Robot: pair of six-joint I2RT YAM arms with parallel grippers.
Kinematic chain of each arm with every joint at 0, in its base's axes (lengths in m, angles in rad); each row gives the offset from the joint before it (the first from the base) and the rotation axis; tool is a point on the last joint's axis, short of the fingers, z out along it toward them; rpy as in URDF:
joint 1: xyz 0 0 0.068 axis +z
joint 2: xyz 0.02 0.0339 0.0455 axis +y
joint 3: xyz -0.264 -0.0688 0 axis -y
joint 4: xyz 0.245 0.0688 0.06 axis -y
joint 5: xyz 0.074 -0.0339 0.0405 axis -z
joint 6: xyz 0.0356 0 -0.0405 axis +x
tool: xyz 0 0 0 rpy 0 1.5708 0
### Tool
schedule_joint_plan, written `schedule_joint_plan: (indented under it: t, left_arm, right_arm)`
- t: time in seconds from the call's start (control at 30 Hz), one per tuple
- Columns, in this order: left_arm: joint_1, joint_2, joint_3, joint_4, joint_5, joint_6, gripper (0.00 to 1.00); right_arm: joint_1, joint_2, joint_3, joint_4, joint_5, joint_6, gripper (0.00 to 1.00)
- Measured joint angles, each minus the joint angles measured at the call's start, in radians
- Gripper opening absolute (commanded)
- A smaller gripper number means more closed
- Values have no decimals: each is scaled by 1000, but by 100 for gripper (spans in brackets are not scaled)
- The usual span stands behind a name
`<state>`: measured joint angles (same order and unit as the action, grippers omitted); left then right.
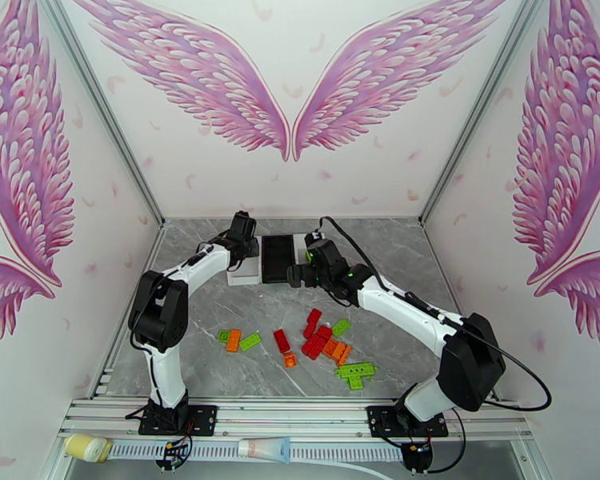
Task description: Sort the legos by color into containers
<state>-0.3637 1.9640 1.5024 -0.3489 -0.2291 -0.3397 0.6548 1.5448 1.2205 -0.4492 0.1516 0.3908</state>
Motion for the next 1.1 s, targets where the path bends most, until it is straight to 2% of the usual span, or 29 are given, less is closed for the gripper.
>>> schedule_joint_plan:
  t: [0.27,0.4,0.5,0.6,0.83,1.1]
  left_arm:
    - [3,-39,-48,65,6,20,73]
    - [2,-156,-144,80,22,39,89]
    - [-3,-287,-243,117,47,64,98]
    - [-14,-423,-353,164,96,95,99]
    - [-61,-690,-605,262,306,241,99]
    - [-102,-885,-831,351,525,422,99]
  right_arm:
    - [0,-1,-8,-38,21,95,99]
    - [0,-1,-17,-69,32,146,99]
    - [0,-1,-18,-106,34,188,99]
    - [0,4,-18,-148,34,236,99]
    - [0,92,-18,-241,14,316,96]
    - [0,229,-3,-298,-52,371,87]
